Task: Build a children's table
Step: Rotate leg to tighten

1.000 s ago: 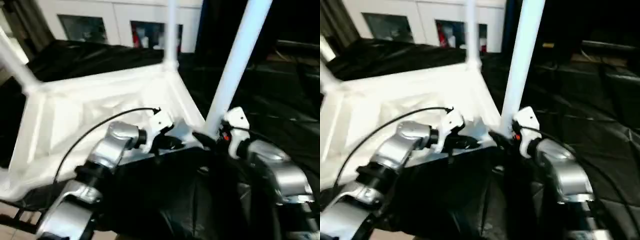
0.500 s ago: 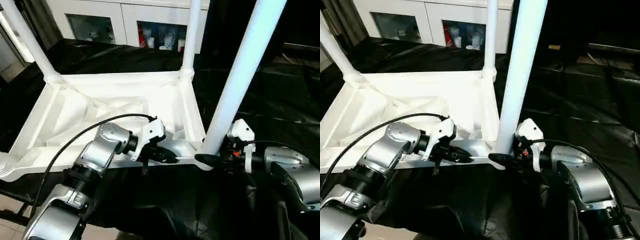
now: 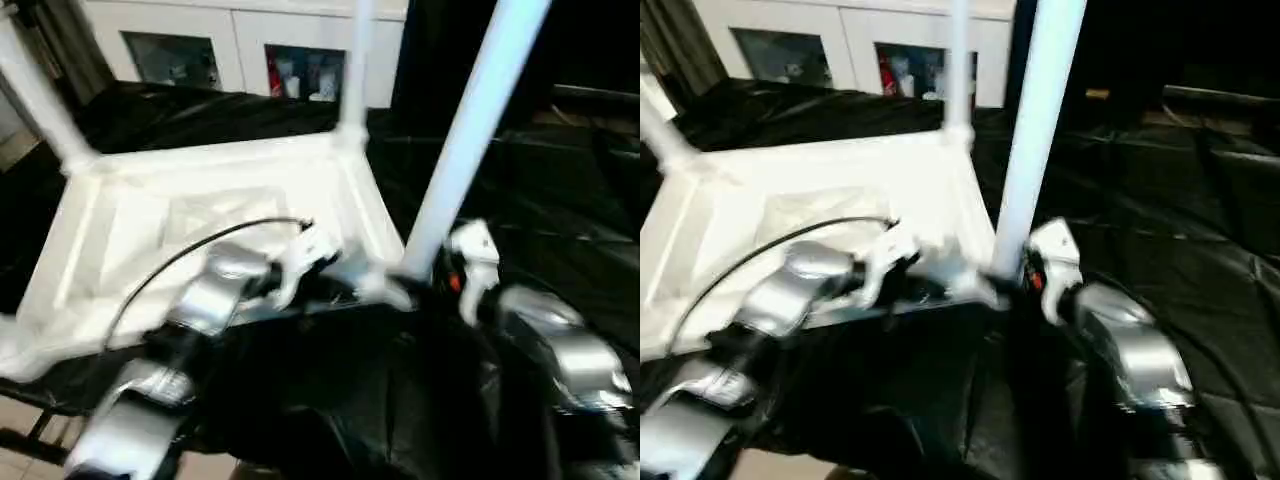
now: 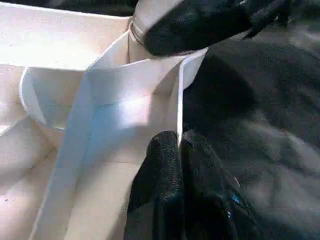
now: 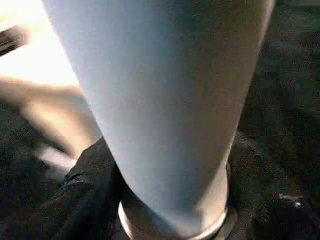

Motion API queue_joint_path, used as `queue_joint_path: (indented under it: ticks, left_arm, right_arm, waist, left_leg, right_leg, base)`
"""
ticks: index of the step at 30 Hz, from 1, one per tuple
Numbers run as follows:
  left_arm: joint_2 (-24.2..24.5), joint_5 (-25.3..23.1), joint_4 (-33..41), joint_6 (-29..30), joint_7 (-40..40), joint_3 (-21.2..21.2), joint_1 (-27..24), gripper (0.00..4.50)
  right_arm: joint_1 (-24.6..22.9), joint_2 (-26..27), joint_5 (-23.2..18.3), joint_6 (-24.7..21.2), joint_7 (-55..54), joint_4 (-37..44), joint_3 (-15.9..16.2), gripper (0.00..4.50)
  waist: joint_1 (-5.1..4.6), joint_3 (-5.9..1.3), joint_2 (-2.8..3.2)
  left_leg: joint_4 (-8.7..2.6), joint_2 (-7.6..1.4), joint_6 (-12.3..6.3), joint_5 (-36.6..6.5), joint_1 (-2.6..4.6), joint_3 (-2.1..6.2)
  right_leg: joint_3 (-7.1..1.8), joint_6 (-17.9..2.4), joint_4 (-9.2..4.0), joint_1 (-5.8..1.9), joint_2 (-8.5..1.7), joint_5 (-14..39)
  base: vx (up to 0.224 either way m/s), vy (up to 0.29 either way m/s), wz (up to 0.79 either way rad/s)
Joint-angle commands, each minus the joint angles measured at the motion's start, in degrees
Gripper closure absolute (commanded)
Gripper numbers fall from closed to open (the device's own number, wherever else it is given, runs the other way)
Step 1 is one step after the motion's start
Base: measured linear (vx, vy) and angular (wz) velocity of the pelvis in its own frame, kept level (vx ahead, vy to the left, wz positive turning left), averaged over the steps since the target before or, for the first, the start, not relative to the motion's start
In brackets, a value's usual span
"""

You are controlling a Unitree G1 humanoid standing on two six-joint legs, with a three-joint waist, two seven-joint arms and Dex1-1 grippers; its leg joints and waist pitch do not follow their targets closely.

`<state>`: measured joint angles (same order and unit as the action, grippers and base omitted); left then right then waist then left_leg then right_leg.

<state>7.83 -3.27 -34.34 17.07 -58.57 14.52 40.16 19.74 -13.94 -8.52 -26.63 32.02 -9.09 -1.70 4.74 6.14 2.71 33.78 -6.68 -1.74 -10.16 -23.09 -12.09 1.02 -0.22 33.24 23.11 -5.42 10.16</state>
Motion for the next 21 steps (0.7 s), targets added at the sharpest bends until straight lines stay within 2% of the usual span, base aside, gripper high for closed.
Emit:
queue_joint_path:
  ticks: [1,3,5,7,9,11,14,15,18,19,21]
  left_arm:
    - [-5.68,1.85,0.40,-0.57,4.27,0.35,3.46,4.50]
    - [-6.66,1.76,-0.24,-0.31,5.88,-0.05,3.93,4.50]
    - [-7.89,2.18,-0.13,-1.09,5.10,-0.02,4.13,4.50]
    - [-7.93,2.20,-0.02,-1.27,4.83,0.13,4.07,4.50]
    - [-7.67,2.21,0.15,-1.72,3.99,0.47,3.82,4.50]
    - [-6.42,2.62,1.37,-2.85,0.85,1.38,2.78,4.50]
    - [-5.35,3.00,2.55,-3.19,-1.41,2.05,1.91,4.50]
    - [-4.98,3.07,2.95,-3.38,-2.13,2.29,1.62,4.50]
    - [-2.08,4.38,6.58,-4.33,-8.95,3.94,-0.90,4.50]
    - [-1.34,4.65,7.30,-4.38,-10.39,4.29,-1.40,4.50]
    - [-0.54,4.96,8.03,-4.81,-12.08,4.67,-1.92,4.50]
  right_arm:
    - [0.24,5.79,0.08,-1.28,-3.06,-2.10,5.62,1.89]
    - [0.58,7.61,1.14,-1.34,-5.53,-2.82,5.47,1.89]
    - [1.00,10.02,2.81,0.90,-6.93,-3.20,7.06,1.89]
    - [0.89,10.25,2.31,0.77,-6.23,-2.77,7.21,1.34]
    - [0.69,10.26,1.35,0.12,-5.23,-2.16,6.93,1.21]
    - [0.17,7.85,1.05,0.69,-2.25,-0.43,7.79,0.90]
    - [-0.58,5.29,0.31,0.77,1.33,1.48,8.52,0.75]
    - [-0.87,4.47,-0.07,0.66,2.63,2.17,8.70,0.62]
    - [-3.40,-2.13,-2.52,1.05,13.08,7.74,10.04,0.62]
    - [-3.86,-3.50,-3.08,1.00,15.13,8.74,10.17,0.62]
    - [-4.43,-5.20,-3.84,0.81,17.69,10.02,10.38,0.62]
  waist:
    - [-0.40,-3.61,-0.73]
    - [-0.35,-3.73,-0.77]
    - [-0.39,-3.79,-0.74]
    - [-0.35,-3.78,-0.74]
    - [-0.28,-3.81,-0.71]
    - [-0.24,-3.89,-0.76]
    - [-0.09,-4.06,-0.79]
    - [-0.12,-4.11,-0.76]
    - [0.32,-4.59,-1.03]
    - [0.32,-4.77,-0.91]
    - [0.64,-4.89,-0.92]
  left_leg:
    - [-5.78,-6.34,2.71,-21.52,2.72,3.78]
    - [-5.83,-6.28,2.58,-20.89,2.65,3.68]
    - [-5.88,-6.25,2.00,-19.66,2.35,3.62]
    - [-5.84,-6.28,1.35,-19.25,2.40,3.52]
    - [-5.80,-6.29,0.74,-18.73,2.42,3.44]
    - [-5.81,-6.41,0.25,-17.85,2.36,3.45]
    - [-5.65,-6.48,-0.66,-15.83,2.23,3.49]
    - [-5.48,-6.47,-1.52,-14.43,2.17,3.34]
    - [-4.59,-6.52,-4.97,-9.32,1.93,3.20]
    - [-4.26,-6.53,-6.74,-6.26,1.76,3.06]
    - [-3.82,-6.57,-8.60,-4.01,1.79,2.95]
  right_leg:
    - [-2.10,-11.12,-4.49,-0.59,-4.50,21.34]
    - [-2.06,-11.10,-4.36,-0.68,-4.42,18.72]
    - [-2.07,-11.20,-4.15,-0.93,-4.49,16.25]
    - [-2.11,-11.28,-4.16,-0.95,-4.50,15.48]
    - [-2.15,-11.49,-4.17,-1.00,-4.50,15.13]
    - [-2.12,-11.59,-4.03,-1.13,-4.46,14.30]
    - [-2.01,-12.06,-3.65,-1.57,-4.46,11.10]
    - [-2.06,-12.69,-3.44,-1.54,-4.44,8.79]
    - [-1.98,-14.41,-2.53,-2.41,-4.73,1.22]
    - [-1.84,-15.44,-2.04,-2.33,-4.63,-2.44]
    - [-1.55,-16.70,-1.69,-2.32,-4.43,-4.49]
  base:
    - [0.000,0.000,0.00]
    - [0.000,0.000,0.00]
    - [0.000,0.000,0.00]
    - [0.000,0.000,0.00]
    - [0.000,0.000,0.00]
    - [0.000,0.000,0.00]
    - [0.000,0.000,0.00]
    - [0.000,0.000,0.00]
    - [0.018,-0.002,0.01]
    - [0.055,-0.005,0.02]
    - [0.000,0.000,0.00]
